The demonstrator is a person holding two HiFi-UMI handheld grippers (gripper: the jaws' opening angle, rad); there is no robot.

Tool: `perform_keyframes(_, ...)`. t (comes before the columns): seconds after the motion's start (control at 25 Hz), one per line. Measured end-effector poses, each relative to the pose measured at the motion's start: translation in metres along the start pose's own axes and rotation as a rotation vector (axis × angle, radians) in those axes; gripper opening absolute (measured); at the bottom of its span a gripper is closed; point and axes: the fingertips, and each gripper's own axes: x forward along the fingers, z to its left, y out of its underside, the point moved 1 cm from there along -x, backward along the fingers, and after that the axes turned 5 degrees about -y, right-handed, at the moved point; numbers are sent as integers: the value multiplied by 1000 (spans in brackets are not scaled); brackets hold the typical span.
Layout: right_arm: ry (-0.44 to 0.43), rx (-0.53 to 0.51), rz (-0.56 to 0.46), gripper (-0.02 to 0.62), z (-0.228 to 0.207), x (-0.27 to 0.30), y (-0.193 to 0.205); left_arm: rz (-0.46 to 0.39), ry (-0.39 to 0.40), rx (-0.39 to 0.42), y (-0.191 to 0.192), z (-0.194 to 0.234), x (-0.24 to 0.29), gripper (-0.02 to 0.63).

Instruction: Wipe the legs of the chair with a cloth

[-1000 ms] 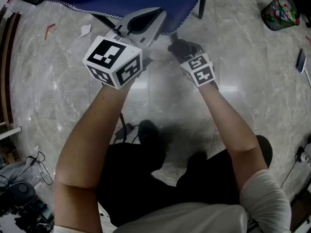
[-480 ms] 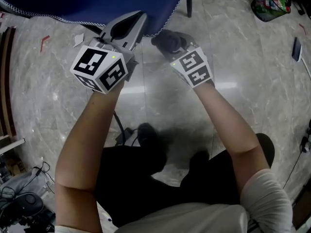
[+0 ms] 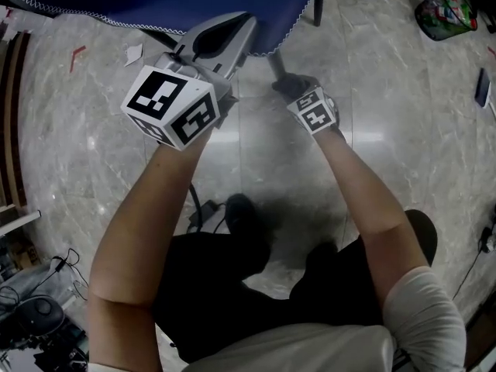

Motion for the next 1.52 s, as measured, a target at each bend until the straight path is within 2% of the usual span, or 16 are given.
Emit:
perform_keyframes(0.24,-19,69,142,181,-8,38,47,-5,25,-2,0,2,-1,5)
perform_keyframes(0.4,-18,70,153,181,-7,38,48,-4,38,7,1,1,-2,5)
perform_keyframes(0.64,-9,47,27,176,1,6,2,-11,25,19,2,0,-2,5)
perform_keyframes(0.92,-17,-12,-192,176,17,-63,-100,-8,-8,10,1,2,-1,5)
perform_keyframes(1.16,-19,-49,-406,175,27,-126,-178,4,-15,71,4,-3,3,5)
perform_keyframes(1.24,-20,-57,-432,175,31,-137,-192,-5,-18,56,2,-2,2,5)
perform_keyframes(1.36,-23,-49,-445,175,35,-143,-193,-29,-33,28,-2,1,-3,5)
perform_keyframes(1.52,-1,-89,-467,172,41,-161,-199,-64,-49,7,-12,-2,-4,5)
